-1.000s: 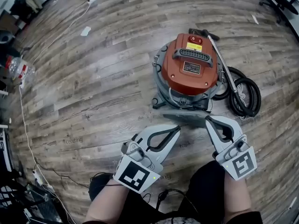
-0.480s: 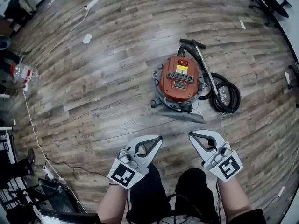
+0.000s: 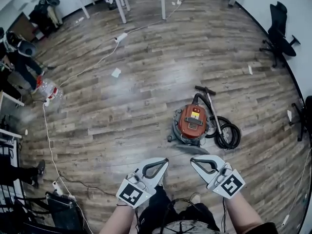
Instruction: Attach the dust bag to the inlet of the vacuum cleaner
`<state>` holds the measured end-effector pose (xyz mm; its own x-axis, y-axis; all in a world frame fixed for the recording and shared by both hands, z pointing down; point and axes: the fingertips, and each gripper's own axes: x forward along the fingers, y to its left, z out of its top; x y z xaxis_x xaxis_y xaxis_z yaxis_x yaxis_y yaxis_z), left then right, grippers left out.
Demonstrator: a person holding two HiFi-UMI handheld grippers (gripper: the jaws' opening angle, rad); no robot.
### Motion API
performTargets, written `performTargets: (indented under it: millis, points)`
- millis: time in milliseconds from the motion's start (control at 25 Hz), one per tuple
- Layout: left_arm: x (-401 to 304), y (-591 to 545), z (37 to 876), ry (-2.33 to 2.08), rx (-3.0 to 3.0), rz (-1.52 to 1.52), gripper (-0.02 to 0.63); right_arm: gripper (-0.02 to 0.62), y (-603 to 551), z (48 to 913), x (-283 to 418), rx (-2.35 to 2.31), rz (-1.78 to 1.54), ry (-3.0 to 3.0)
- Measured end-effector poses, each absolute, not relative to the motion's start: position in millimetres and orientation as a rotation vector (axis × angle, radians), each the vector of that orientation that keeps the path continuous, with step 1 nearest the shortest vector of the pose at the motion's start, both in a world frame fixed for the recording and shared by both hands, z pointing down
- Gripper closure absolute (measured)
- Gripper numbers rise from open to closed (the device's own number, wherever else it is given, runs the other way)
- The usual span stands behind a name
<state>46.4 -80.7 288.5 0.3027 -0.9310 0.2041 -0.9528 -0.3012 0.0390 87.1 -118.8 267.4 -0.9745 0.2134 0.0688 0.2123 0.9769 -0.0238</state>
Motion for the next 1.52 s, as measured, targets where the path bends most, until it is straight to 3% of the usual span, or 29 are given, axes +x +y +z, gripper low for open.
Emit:
performTargets:
  millis: [440, 600, 840, 1520]
  points:
    - [-36.0, -75.4, 173.7, -1.743, 2.609, 0.083, 0.603, 0.588, -86.2, 167.8, -3.2, -0.286, -0.233, -3.137]
    - [-61.5, -68.9, 155.6, -1.783, 2.628, 0.055, 0.603, 0.588, -81.7, 171.8, -20.0, -0.334, -0.359, -2.982]
    - [-82.3, -45.2, 157.5, -1.812, 2.572, 0.066, 0.603, 0.588, -73.0, 163.8, -36.7, -0.289, -0.161, -3.044]
    - [-82.5, -1.8, 174.1, -1.896, 2.427, -0.02, 0.603, 0.588, -50.7, 188.3, -41.1, -0.335, -0.132, -2.987]
